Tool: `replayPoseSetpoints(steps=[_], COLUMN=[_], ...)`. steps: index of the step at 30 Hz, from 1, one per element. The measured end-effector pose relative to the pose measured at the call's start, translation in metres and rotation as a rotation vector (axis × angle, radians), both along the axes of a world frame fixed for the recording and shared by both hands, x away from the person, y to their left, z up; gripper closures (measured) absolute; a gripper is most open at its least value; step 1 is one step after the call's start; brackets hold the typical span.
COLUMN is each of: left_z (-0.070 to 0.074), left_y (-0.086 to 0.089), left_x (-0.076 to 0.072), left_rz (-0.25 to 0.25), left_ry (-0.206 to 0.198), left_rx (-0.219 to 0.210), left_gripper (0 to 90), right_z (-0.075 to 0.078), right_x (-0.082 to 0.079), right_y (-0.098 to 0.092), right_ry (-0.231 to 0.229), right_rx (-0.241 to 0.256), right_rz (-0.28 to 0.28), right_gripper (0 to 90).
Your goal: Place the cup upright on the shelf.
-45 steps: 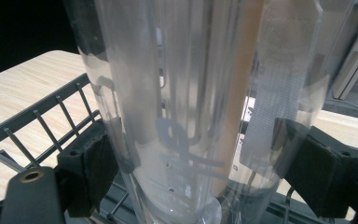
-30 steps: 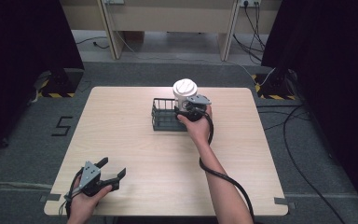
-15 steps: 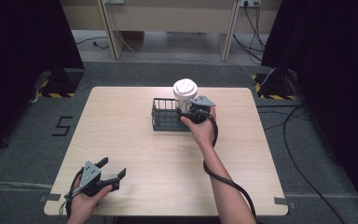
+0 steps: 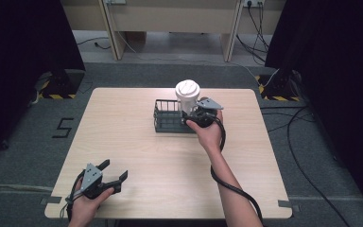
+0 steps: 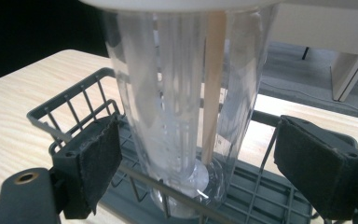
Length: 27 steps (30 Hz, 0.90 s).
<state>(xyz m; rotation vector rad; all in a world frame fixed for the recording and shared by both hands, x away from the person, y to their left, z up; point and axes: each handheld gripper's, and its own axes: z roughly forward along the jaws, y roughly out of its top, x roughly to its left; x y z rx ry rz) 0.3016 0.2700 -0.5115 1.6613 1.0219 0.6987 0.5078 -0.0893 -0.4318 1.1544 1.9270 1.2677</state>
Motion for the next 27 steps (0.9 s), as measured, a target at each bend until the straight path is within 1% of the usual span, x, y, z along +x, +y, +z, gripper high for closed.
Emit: replayPoseSetpoints(steps=[5,17,23,27], left_z=[0.0,0.0,0.0,0.0], left_y=[0.0,0.0,0.0,-0.001], left_x=[0.0,0.0,0.0,0.0], left_rz=[-0.001,0.0,0.0,0.001], left_ry=[0.0,0.001,0.001,0.002], left_rx=[0.002,0.002,0.004,0.002], left_gripper=[15.2,15.2,15.1,15.2], right_z=[-0.001,0.0,0.0,0.001], right_x=[-0.005,-0.018,-0.028,-0.031], right_y=[-0.003,-0.013,-0.021,-0.026], right_ry=[0.009,0.012,0.018,0.016], right_rx=[-0.002,0.006,0.006,0.005], right_rz=[0.002,0.014,0.017,0.014], right_gripper=[15.9,16.6,16.8,16.9])
